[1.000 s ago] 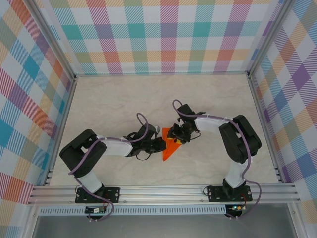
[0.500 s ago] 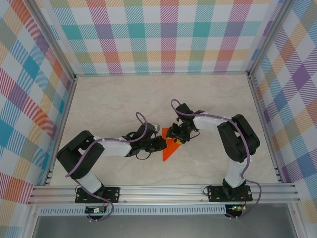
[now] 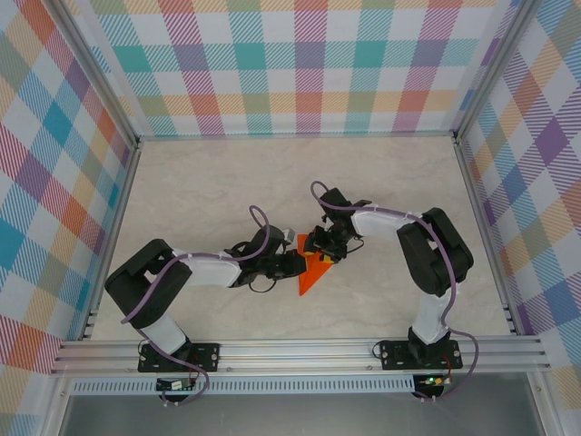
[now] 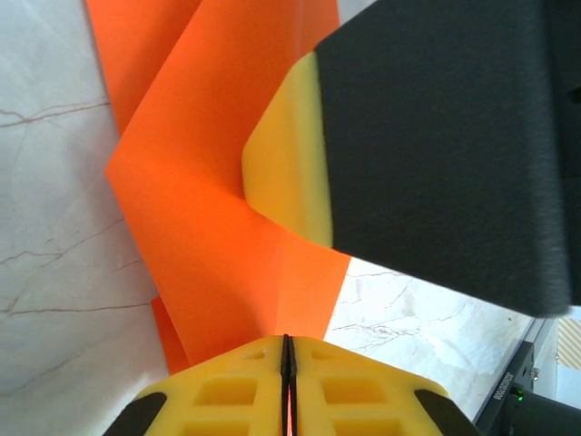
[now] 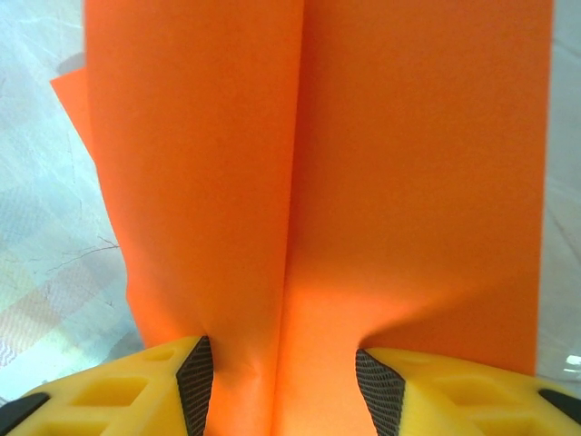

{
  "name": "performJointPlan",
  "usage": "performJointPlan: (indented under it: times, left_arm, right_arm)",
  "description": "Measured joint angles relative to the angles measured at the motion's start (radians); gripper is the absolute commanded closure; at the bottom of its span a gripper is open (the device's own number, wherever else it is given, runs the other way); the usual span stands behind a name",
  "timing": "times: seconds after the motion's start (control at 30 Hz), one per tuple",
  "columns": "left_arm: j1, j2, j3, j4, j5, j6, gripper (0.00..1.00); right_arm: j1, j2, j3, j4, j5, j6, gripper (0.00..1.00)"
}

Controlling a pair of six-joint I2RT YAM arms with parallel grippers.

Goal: Fold a paper plane with a square sheet of paper (pick it up from the middle)
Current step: Fourth fold the wing at the center of the table.

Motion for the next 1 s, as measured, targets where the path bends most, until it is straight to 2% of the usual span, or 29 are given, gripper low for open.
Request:
performJointPlan:
  times: [1.0]
  left_arm:
    - [0.0,0.063,0.006,0.006,0.0,0.0,0.91]
  right_arm:
    - [0.011,0.016,0.024,-0.034,0.032,0.0,0.51]
